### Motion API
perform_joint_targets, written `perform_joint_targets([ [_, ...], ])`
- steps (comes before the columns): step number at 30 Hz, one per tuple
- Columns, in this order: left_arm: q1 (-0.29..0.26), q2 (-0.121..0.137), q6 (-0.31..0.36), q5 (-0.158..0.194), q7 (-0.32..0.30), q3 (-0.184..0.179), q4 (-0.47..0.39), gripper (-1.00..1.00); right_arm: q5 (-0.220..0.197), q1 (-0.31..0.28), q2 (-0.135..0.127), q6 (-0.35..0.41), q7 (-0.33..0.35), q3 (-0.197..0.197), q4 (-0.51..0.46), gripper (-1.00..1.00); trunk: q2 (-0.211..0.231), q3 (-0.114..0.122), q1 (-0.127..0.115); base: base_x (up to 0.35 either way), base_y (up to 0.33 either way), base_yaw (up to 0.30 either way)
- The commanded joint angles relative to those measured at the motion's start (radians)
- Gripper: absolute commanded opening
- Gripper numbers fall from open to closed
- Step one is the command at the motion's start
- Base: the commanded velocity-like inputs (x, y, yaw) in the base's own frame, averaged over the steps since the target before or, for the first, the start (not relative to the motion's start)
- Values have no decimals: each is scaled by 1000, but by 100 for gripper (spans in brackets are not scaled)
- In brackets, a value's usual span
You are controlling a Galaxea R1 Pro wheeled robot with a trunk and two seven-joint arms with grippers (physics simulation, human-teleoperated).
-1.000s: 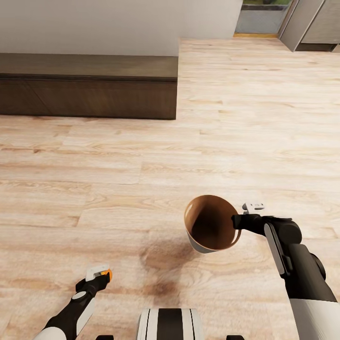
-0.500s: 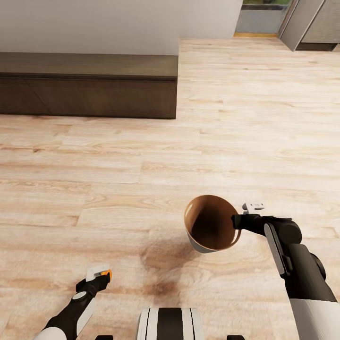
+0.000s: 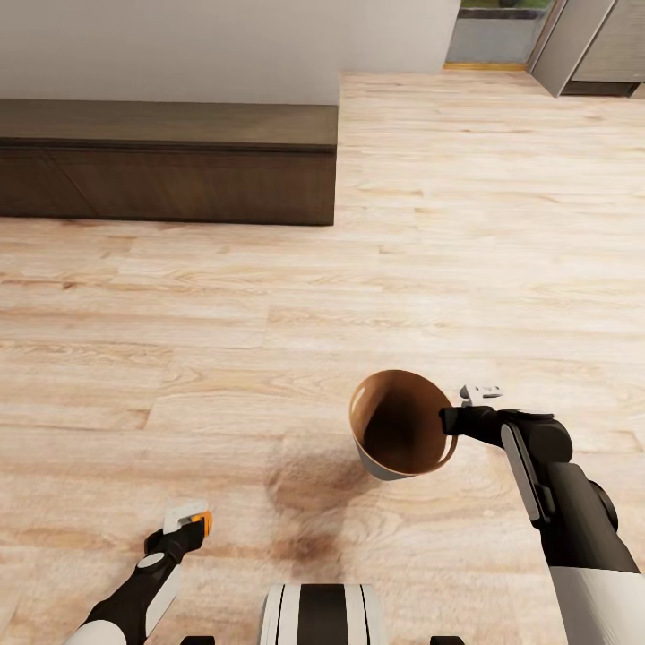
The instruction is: Put the three can of soda from the living room inside the tash can in the kitchen.
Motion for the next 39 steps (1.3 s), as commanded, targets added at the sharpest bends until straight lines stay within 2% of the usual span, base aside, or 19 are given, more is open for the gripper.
perform_joint_targets([
  [1,0,-1,0,0,0,0,-1,-100,-22,0,0,3,6,0,0,-100,0,0,0,0,0,0],
  [21,0,-1,-1,0,0,0,-5,-100,-22,1,0,3,6,0,0,-100,0,0,0,0,0,0],
  [39,0,-2,0,0,0,0,-5,-100,-22,1,1,3,6,0,0,-100,126,56,-69,0,0,0],
])
